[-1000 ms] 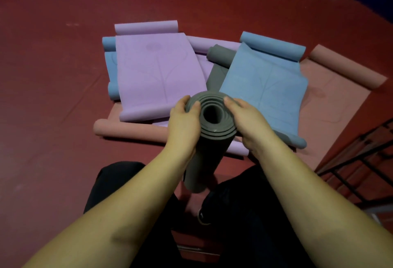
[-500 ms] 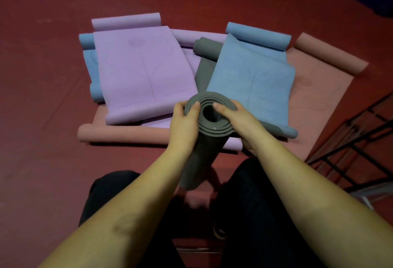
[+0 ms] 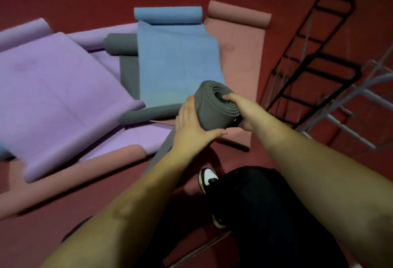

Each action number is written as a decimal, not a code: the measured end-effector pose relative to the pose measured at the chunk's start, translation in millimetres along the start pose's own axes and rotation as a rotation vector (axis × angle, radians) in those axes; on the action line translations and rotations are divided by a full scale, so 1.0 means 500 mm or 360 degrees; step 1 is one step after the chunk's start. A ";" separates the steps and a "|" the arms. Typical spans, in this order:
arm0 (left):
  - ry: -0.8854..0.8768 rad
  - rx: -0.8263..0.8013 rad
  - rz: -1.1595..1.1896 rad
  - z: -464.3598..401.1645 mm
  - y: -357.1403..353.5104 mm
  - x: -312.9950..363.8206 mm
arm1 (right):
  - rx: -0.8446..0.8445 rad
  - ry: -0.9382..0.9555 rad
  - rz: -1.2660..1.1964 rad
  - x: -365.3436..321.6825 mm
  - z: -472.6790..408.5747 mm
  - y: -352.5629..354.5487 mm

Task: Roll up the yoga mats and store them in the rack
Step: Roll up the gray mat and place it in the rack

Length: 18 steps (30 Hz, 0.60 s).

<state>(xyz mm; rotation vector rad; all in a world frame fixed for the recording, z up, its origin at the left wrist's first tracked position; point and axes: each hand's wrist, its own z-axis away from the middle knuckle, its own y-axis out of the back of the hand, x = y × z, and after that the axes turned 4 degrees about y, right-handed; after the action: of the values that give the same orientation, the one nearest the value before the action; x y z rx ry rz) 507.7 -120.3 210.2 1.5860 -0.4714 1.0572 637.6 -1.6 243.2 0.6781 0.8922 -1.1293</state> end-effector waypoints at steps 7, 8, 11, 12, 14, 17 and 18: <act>-0.0085 -0.0339 -0.0692 -0.036 -0.222 0.031 | 0.0191 -0.0282 -0.0351 0.124 -0.029 0.222; -0.0105 -0.0399 -0.0758 -0.045 -0.259 0.037 | 0.0214 -0.0313 -0.0399 0.144 -0.044 0.257; -0.0151 -0.0479 -0.0933 -0.065 -0.355 0.044 | 0.0236 -0.0412 -0.0559 0.204 -0.083 0.335; -0.0196 -0.0448 -0.0985 -0.069 -0.383 0.044 | 0.0239 -0.0430 -0.0629 0.222 -0.091 0.355; -0.0299 -0.0379 -0.1021 -0.074 -0.438 0.040 | 0.0280 -0.0487 -0.0821 0.265 -0.118 0.399; -0.0368 -0.0388 -0.1034 -0.088 -0.515 0.027 | 0.0437 -0.0536 -0.1132 0.367 -0.159 0.472; -0.0394 -0.0415 -0.1062 -0.093 -0.538 0.022 | 0.0485 -0.0542 -0.1222 0.408 -0.162 0.494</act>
<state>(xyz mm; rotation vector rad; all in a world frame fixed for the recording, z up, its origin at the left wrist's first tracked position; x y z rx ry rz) 701.7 6.8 65.6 1.4845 -0.2005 0.2832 886.5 44.9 30.8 0.3574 0.6987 -2.0299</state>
